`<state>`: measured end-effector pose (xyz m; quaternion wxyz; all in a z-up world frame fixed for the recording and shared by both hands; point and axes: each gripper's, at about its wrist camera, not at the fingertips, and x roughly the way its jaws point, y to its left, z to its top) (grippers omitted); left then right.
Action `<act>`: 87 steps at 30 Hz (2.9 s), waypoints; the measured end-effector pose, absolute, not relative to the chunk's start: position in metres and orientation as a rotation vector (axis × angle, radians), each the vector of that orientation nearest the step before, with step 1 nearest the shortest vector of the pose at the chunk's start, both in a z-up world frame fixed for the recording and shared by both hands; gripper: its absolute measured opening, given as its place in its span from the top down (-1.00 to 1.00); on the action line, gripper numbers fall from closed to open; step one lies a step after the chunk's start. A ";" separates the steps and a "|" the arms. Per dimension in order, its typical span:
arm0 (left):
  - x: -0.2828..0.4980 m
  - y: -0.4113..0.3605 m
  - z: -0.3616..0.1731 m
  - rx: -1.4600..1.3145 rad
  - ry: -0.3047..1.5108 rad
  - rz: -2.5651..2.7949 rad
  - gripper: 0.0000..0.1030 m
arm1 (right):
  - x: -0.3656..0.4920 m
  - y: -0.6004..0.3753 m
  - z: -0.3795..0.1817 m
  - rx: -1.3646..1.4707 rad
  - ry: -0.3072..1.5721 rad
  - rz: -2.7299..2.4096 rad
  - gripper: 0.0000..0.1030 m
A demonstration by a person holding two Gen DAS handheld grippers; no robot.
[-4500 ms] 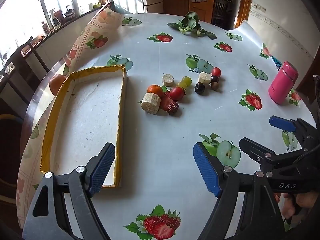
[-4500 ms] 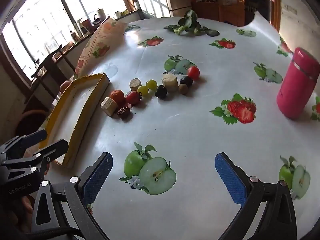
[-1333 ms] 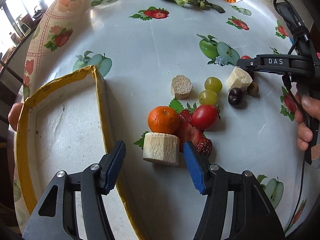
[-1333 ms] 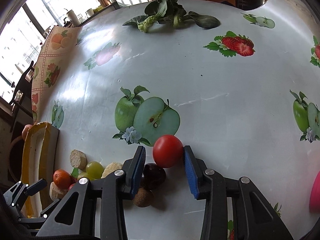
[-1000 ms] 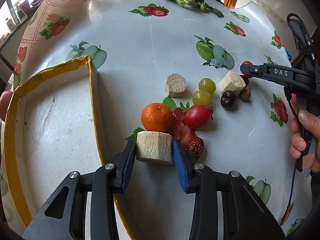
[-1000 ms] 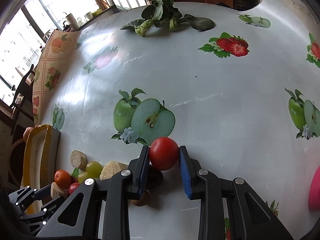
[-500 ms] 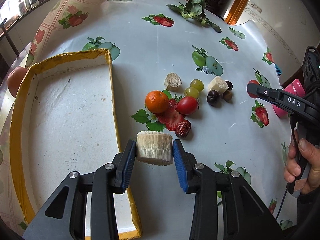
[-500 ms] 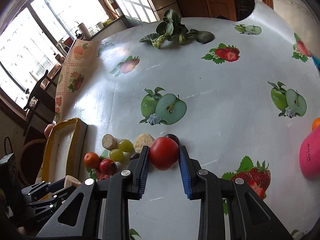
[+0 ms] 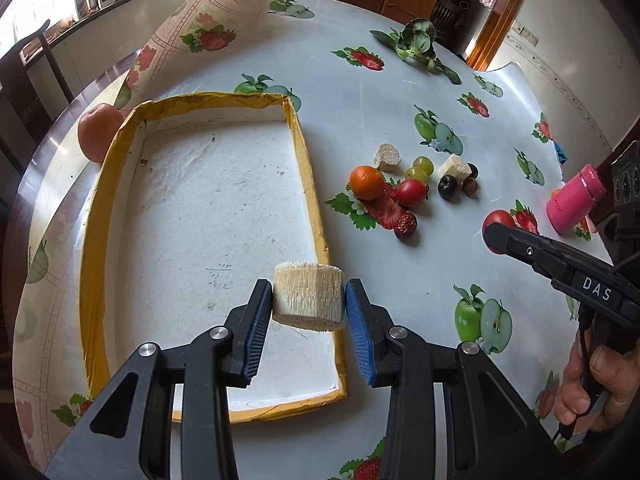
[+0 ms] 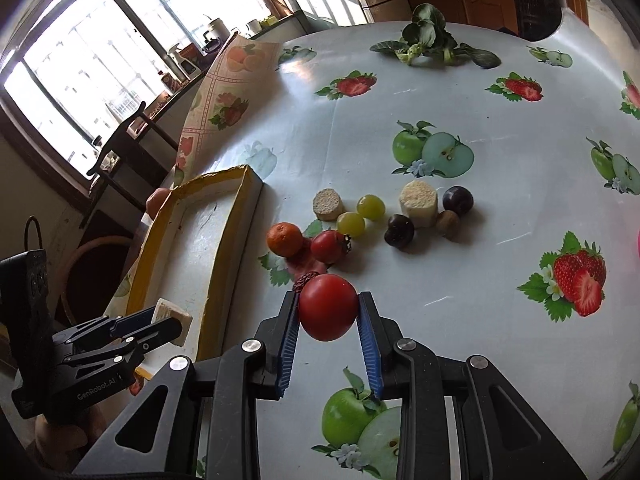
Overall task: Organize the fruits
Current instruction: 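Carry the slice into the yellow tray and open the left tool while the right tool releases the tomato there, then withdraw both open tools from the tray toward the food cluster, then grasp the red date with the left tool while the right tool grasps a cream bread cube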
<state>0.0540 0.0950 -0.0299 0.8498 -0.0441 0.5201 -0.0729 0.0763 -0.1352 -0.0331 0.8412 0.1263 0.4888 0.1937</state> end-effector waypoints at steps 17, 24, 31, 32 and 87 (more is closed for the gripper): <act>0.039 0.173 -0.040 -0.167 1.104 -0.038 0.31 | 0.039 0.000 -0.024 0.120 1.062 0.667 0.43; 0.044 0.186 -0.061 -0.180 1.151 -0.027 0.31 | 0.045 0.058 -0.060 -0.013 1.147 0.710 0.43; 0.032 0.195 -0.080 -0.188 1.208 -0.039 0.31 | 0.035 0.069 -0.093 -0.061 1.240 0.718 0.43; 0.029 0.196 -0.080 -0.190 1.211 -0.044 0.31 | 0.032 0.069 -0.092 -0.049 1.251 0.728 0.43; 0.082 0.009 -0.047 -0.110 1.173 -0.279 -0.05 | 0.082 -0.203 -0.055 0.245 1.034 0.186 -0.02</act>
